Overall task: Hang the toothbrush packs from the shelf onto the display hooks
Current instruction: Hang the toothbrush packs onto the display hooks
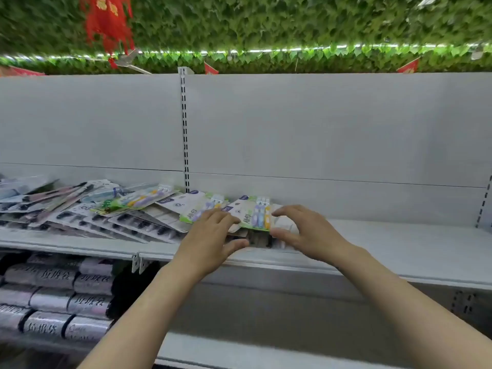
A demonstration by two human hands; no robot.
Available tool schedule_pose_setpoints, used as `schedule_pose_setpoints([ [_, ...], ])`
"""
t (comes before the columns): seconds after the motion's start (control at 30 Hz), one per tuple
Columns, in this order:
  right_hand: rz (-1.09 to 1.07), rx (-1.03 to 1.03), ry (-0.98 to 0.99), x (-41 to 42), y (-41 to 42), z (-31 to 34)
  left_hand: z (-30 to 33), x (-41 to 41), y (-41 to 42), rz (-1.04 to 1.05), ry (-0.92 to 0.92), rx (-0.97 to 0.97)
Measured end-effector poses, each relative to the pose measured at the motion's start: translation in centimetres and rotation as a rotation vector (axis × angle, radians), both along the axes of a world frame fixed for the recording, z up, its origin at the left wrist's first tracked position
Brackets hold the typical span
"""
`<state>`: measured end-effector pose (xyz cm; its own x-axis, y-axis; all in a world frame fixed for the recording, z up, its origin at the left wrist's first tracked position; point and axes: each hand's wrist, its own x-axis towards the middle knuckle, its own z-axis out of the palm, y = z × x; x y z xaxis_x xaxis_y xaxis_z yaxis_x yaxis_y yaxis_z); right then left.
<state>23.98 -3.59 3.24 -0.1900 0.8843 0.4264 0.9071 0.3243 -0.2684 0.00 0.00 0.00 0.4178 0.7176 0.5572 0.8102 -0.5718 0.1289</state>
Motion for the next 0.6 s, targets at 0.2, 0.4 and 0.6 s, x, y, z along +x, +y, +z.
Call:
schedule_pose_setpoints([
  [0.2, -0.143, -0.168, 0.101, -0.6, 4.3, 0.3, -1.3, 1.3, 2.2, 0.105, -0.048, 0.030],
  [0.4, -0.076, -0.286, 0.182, -1.0, 6.6, -0.4, -1.8, 1.9, 3.3, 0.111, 0.037, 0.003],
  [0.6, 0.074, -0.259, 0.508, -1.3, 6.9, -0.4, -1.4, 1.7, 3.1, 0.092, 0.039, -0.026],
])
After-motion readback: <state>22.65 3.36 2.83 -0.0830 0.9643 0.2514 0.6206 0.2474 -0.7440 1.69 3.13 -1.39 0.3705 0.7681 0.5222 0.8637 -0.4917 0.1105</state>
